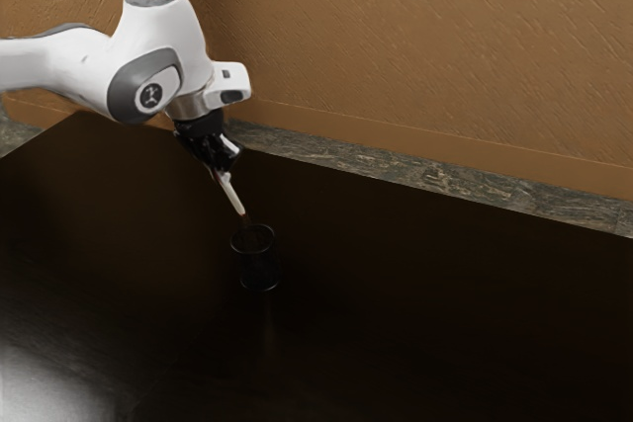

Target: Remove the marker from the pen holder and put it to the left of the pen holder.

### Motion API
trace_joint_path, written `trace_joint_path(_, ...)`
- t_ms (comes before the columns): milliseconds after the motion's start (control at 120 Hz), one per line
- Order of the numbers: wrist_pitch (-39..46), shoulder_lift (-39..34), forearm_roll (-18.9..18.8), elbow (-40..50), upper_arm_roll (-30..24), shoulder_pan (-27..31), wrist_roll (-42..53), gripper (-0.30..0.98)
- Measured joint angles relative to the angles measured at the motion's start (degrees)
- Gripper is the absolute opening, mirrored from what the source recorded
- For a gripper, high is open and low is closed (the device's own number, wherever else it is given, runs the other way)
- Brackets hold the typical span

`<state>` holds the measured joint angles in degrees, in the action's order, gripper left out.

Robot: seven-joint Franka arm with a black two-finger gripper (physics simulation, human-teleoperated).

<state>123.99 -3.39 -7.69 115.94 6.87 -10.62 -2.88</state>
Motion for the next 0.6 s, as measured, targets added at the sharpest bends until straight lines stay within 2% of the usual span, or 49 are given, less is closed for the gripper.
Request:
trace_joint_path(58,-0.83,-0.34,-1.03,-0.18,0.77,0.45,0.08,-0.1)
trace_joint_path(192,-2.04,1.01,-2.13,-0.7,2.03,5.53,1.32,-0.1)
trace_joint_path(375,-2.21,6.77,-4.36,-3.39,2.1,12.45,3.73,-0.1)
trace_joint_path(525,1.5,11.15,-4.8,-5.9,2.17,7.52,5.53,-0.1)
trace_joint_path(600,3.56,12.18,-4.79,-6.41,2.16,7.48,6.39,-0.1)
